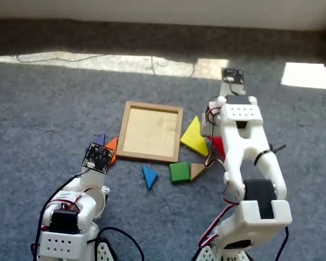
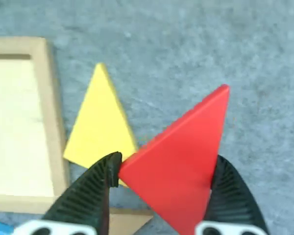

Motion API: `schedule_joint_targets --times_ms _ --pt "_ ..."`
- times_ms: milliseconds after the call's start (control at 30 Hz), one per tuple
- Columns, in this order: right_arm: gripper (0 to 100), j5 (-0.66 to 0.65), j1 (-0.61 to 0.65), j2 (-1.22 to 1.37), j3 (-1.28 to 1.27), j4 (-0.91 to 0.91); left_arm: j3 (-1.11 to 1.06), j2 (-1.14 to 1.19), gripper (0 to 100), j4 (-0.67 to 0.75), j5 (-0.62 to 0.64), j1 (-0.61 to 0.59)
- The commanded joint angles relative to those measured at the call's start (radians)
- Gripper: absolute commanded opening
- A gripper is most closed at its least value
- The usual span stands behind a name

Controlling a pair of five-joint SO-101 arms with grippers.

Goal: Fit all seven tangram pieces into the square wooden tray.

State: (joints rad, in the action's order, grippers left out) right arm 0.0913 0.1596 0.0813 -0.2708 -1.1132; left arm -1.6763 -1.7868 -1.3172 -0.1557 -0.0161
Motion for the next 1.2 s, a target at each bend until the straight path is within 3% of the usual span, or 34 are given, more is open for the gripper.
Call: schedule_joint_targets --times_ms 0,433,667,1167 --pt "12.6 -0.009 0.113 -0.108 0.012 0.005 -0.021 -0.033 1 -0.002 0.008 -0.012" --pt "12.7 0.032 0.384 0.128 0.262 0.062 -0.021 -0.033 1 -0.002 0.008 -0.012" --pt "12.7 0.278 0.389 0.326 0.443 0.058 -0.021 -0.033 1 -0.002 0.008 -0.012" --pt "12.8 0.29 0.386 0.364 0.469 0.036 -0.021 -0.033 1 -0.002 0.008 -0.012"
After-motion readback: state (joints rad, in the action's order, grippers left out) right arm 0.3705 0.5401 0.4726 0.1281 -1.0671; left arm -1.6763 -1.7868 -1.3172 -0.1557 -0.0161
